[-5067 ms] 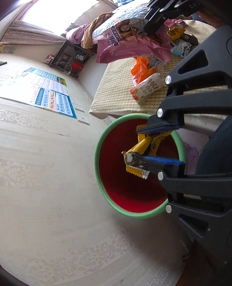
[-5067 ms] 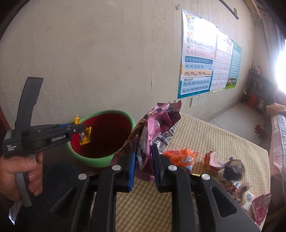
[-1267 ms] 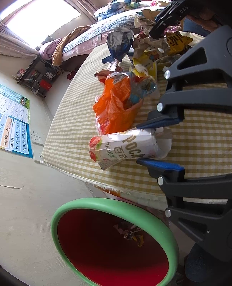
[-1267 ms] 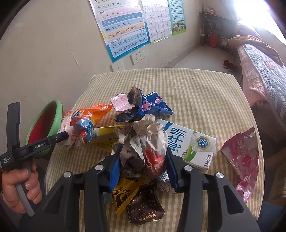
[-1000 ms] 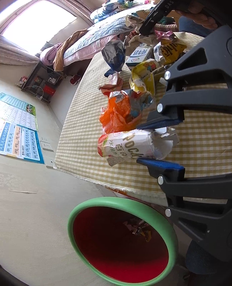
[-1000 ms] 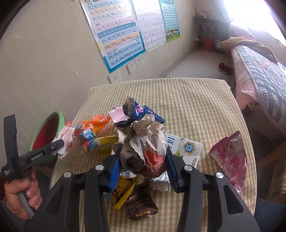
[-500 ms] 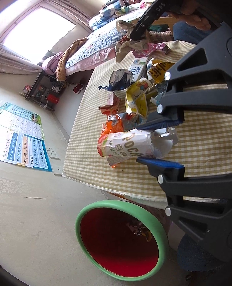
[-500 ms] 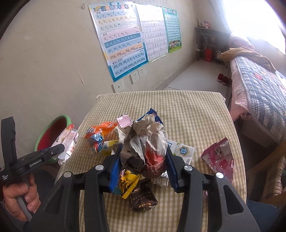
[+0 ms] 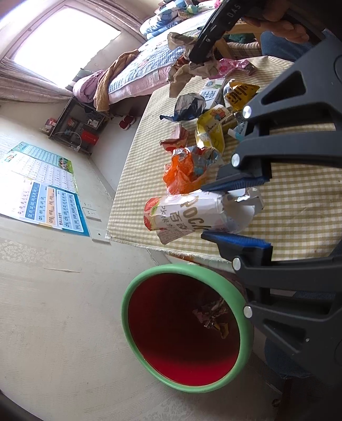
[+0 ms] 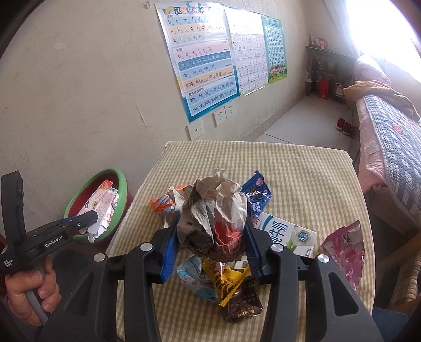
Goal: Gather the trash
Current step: 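Carry both items over the red bin and open both tools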
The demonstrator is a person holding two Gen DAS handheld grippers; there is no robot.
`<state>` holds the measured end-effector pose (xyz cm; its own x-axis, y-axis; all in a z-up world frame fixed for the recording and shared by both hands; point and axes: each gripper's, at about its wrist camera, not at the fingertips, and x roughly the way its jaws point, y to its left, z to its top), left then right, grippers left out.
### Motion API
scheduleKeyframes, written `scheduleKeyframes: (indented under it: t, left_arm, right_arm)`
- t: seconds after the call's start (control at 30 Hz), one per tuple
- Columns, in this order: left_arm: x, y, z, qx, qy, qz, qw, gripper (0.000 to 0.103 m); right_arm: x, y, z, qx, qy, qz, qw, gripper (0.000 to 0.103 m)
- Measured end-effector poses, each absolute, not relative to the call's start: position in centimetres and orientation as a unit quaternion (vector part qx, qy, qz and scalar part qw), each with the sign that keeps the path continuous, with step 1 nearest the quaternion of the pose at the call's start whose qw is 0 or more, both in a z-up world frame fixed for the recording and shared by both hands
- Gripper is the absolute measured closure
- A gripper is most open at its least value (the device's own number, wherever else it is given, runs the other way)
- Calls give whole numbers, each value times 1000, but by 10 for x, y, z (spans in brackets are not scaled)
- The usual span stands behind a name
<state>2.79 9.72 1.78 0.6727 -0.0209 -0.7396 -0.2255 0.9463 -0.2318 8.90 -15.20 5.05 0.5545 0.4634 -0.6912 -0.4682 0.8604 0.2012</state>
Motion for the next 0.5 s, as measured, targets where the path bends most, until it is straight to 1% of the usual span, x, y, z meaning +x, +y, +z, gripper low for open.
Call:
scheduleKeyframes:
  t: [0.5]
  left_arm:
    - [8,177,30,-171,382,123,900,74]
  right_arm:
    - [94,-37,57,-31,378,353,855,60]
